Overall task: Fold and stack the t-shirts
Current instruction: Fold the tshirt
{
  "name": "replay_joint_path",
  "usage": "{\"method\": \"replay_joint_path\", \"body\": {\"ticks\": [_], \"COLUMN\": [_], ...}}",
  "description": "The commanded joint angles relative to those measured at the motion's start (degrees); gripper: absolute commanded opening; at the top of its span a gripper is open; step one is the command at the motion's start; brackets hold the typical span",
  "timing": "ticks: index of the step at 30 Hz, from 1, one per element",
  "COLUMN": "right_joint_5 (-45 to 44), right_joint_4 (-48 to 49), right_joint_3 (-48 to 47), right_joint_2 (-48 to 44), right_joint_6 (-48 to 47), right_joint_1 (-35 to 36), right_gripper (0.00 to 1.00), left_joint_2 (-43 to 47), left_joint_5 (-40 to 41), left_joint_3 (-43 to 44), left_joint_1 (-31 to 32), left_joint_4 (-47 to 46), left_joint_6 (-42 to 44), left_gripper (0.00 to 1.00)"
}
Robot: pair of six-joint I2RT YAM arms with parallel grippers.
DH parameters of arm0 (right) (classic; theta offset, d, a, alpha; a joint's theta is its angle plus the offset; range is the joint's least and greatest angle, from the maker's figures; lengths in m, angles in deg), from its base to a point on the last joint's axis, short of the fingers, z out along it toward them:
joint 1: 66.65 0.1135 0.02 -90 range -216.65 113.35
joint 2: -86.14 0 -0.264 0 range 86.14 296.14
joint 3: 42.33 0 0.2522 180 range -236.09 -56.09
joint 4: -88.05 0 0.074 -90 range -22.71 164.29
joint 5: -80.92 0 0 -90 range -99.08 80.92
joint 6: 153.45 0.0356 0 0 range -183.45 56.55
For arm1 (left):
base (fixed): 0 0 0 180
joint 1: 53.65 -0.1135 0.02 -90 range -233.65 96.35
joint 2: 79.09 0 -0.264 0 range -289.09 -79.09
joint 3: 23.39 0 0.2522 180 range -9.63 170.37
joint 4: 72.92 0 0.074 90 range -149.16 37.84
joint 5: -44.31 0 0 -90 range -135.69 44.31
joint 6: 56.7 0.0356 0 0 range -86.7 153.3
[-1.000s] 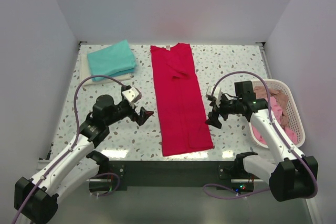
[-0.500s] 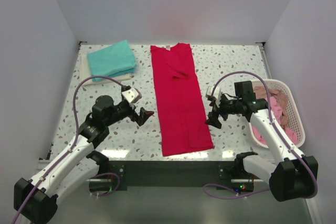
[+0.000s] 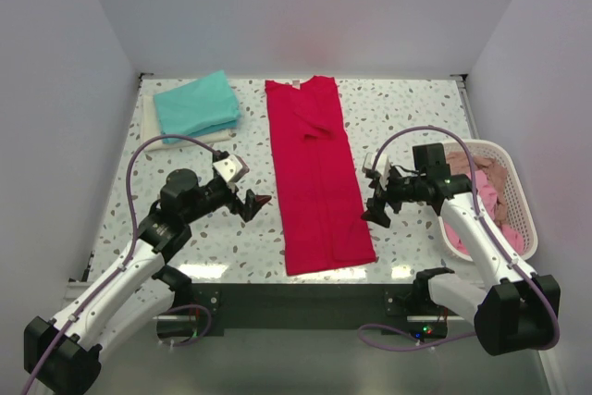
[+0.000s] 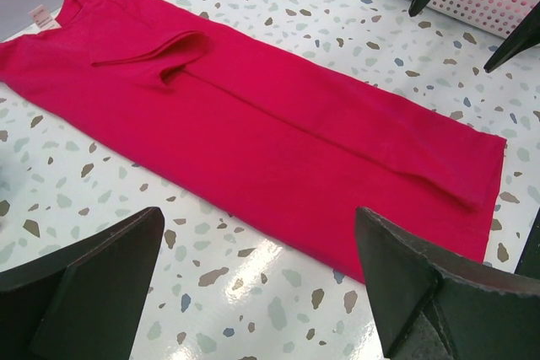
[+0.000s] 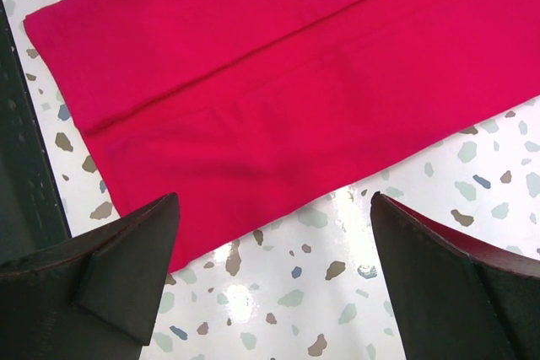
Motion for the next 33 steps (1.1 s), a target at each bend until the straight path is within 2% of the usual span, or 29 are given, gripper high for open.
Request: {"method": "replay_joint_path", "body": {"ticks": [1,33], "right_joint_5": [0.5,0.0], "right_joint_4": [1.0,1.0], "right_joint_3": [0.7,1.1], "right_joint_2": [-1.3,-1.1], "right_joint_6": [-1.0,-1.5], "right_joint_1": [0.2,0.1], "right_gripper": [0.99,0.99], "left_joint_2": [0.3,1.0], "left_joint_5": [-0.5,1.0], "left_joint_3": [-0.6,-0.6], "left_joint_1": [0.3,0.3], "left_joint_4": [-3.2,-1.8], "left_joint_6": [0.5,1.0], "left_gripper": [1.00,1.00]}}
